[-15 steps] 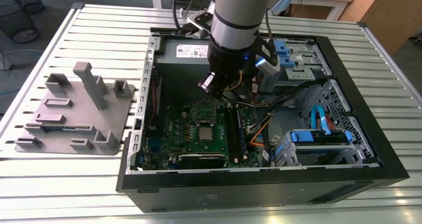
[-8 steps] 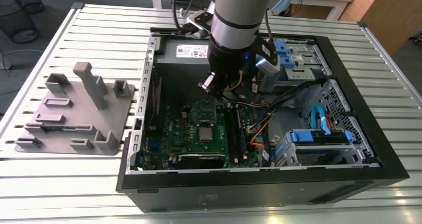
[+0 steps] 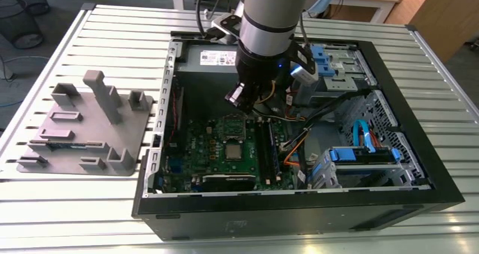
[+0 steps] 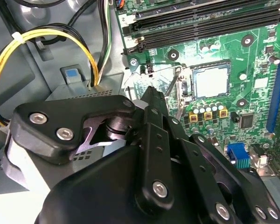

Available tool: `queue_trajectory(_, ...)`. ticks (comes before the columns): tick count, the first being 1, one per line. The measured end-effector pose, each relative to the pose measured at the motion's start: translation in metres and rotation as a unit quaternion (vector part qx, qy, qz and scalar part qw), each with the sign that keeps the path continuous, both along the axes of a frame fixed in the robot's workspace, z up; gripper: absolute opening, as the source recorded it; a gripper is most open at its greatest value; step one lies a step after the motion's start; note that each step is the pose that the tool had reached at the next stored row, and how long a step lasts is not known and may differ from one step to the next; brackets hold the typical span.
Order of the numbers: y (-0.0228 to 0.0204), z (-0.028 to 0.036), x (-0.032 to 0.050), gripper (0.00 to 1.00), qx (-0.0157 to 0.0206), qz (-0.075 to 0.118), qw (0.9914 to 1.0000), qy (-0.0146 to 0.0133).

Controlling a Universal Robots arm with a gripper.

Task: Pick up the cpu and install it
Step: 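Close the cpu cover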

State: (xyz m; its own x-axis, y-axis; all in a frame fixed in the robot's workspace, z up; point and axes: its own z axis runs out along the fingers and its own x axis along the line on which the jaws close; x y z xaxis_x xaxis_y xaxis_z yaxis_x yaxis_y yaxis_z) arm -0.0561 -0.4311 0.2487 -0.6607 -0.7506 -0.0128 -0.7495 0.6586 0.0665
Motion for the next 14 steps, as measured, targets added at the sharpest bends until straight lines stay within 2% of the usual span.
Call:
queue_trajectory(5,-0.0031,-0.0001,0.0001,0.11,-0.0028,0.004,0.99999,0.0)
queue_trajectory(14,-0.015,-0.0001,0.0001,0.11,-0.0033,0.007,0.99997,-0.0001)
